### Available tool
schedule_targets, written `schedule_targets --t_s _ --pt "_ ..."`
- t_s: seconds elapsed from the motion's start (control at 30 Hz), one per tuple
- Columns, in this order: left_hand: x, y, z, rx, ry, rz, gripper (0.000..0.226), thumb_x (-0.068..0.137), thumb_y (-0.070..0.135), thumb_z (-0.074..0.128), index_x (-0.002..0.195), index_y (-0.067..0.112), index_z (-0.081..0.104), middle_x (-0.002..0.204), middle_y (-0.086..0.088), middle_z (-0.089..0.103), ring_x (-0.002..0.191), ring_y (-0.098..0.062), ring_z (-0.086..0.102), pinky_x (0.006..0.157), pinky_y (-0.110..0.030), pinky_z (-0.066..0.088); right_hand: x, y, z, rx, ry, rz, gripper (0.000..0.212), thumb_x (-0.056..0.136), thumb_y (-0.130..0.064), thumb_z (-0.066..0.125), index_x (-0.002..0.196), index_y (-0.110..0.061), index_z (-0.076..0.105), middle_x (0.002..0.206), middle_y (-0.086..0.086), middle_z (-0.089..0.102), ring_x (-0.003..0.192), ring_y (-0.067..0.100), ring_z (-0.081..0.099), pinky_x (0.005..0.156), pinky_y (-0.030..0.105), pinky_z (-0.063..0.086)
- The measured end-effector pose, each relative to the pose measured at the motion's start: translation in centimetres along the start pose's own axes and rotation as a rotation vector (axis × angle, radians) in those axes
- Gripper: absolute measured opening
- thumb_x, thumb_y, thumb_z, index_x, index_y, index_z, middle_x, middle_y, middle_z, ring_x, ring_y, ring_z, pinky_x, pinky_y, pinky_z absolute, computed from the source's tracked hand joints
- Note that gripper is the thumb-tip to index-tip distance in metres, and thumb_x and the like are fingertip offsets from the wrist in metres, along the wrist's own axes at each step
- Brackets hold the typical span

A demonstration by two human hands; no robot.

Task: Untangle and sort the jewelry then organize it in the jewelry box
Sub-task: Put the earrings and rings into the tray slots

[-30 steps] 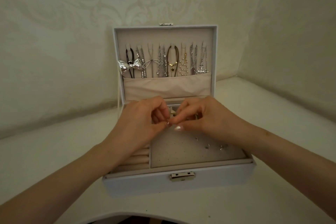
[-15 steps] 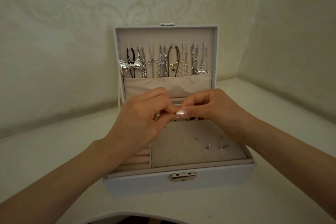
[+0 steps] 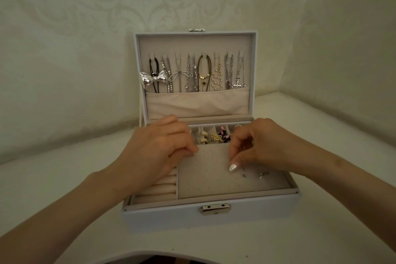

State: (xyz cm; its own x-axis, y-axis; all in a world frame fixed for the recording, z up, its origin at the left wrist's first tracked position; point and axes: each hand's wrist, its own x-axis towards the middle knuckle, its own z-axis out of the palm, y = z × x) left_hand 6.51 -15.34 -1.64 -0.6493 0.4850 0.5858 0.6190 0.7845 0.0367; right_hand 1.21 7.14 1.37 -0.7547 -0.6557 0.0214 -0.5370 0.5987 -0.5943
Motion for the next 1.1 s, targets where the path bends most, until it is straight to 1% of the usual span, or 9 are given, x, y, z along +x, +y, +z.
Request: schedule_targets --t_s 0.2,0.33,0.4,0.5,0.6,0.73,0.9,1.03,1.1 --pt "0.1 -0.1 0.4 -0.035 -0.049 -0.077 0.021 0.082 0.037 0.052 0.079 0.029 0.072 0.08 0.016 0.057 0.079 0.001 0.044 0.052 -0.026 0.045 -0.1 0.0 -0.5 0.068 -0.038 -0.023 0.012 0.073 -0.021 0.08 0.068 -0.026 0.071 0.058 -0.021 0.063 0.057 -0.005 0.055 0.054 0.009 0.04" --pt "0.5 0.0 0.6 -0.028 -0.057 -0.082 0.022 0.081 0.037 0.052 0.077 0.028 0.071 0.078 0.017 0.056 0.078 0.004 0.042 0.054 -0.018 0.039 -0.1 0.2 -1.2 0.404 -0.055 0.026 0.002 0.075 -0.012 0.075 0.075 -0.013 0.074 0.068 -0.003 0.071 0.063 0.002 0.062 0.061 0.012 0.049" --pt "0.6 0.1 0.6 -0.016 -0.072 -0.052 0.022 0.081 0.035 0.052 0.076 0.026 0.071 0.078 0.014 0.059 0.077 -0.001 0.046 0.057 -0.02 0.039 0.1 0.5 -1.3 0.569 -0.091 0.036 0.008 0.071 -0.01 0.073 0.078 -0.007 0.072 0.073 0.004 0.073 0.065 0.007 0.066 0.062 0.015 0.052" --pt "0.7 0.0 0.6 -0.033 -0.087 -0.015 0.023 0.083 0.033 0.054 0.077 0.023 0.074 0.077 0.012 0.06 0.075 -0.004 0.049 0.059 -0.022 0.041 0.5 0.9 -1.2 0.674 -0.09 0.032 0.015 0.068 -0.01 0.07 0.081 -0.002 0.07 0.077 0.01 0.073 0.066 0.011 0.068 0.062 0.017 0.053" --pt "0.5 -0.1 0.4 -0.05 -0.116 -0.001 0.022 0.086 0.033 0.055 0.081 0.024 0.075 0.077 0.012 0.059 0.075 -0.004 0.048 0.058 -0.023 0.041 1.0 0.9 -1.0 0.622 -0.014 -0.024 0.008 0.072 -0.005 0.071 0.08 -0.005 0.071 0.074 0.007 0.073 0.065 0.01 0.068 0.063 0.016 0.053" --pt "-0.1 -0.2 -0.1 -0.008 -0.167 0.041 0.028 0.092 0.034 0.049 0.096 0.026 0.075 0.088 0.008 0.059 0.08 -0.006 0.047 0.063 -0.023 0.04 2.3 0.5 0.2 0.273 0.104 -0.153 0.008 0.076 -0.008 0.076 0.078 -0.016 0.073 0.074 -0.003 0.072 0.067 0.0 0.063 0.065 0.013 0.05" --pt "-0.9 -0.6 -0.8 -0.121 -0.137 -0.046 0.031 0.09 0.032 0.049 0.11 0.024 0.071 0.089 0.011 0.062 0.081 -0.006 0.054 0.066 -0.027 0.046 3.9 0.1 1.6 -0.065 0.114 -0.365 0.005 0.08 -0.012 0.074 0.084 -0.015 0.073 0.078 -0.012 0.063 0.071 0.004 0.058 0.067 0.019 0.048" --pt "0.0 -0.5 -1.3 -0.286 -0.008 -0.318 0.012 0.078 0.036 0.063 0.089 0.034 0.066 0.076 0.018 0.066 0.071 0.002 0.055 0.063 -0.004 0.038 4.1 0.2 1.9 0.061 0.142 -0.423 0.006 0.078 -0.006 0.074 0.082 -0.01 0.072 0.081 -0.004 0.068 0.072 0.006 0.061 0.068 0.019 0.051" --pt "0.6 -0.2 -1.1 -0.393 -0.02 -0.421 0.026 0.072 0.027 0.078 0.09 0.033 0.059 0.081 0.019 0.069 0.068 0.0 0.056 0.061 -0.004 0.037 4.0 0.3 2.0 0.168 0.189 -0.428 0.006 0.078 -0.003 0.074 0.081 -0.007 0.071 0.081 0.002 0.07 0.073 0.012 0.064 0.07 0.027 0.055"
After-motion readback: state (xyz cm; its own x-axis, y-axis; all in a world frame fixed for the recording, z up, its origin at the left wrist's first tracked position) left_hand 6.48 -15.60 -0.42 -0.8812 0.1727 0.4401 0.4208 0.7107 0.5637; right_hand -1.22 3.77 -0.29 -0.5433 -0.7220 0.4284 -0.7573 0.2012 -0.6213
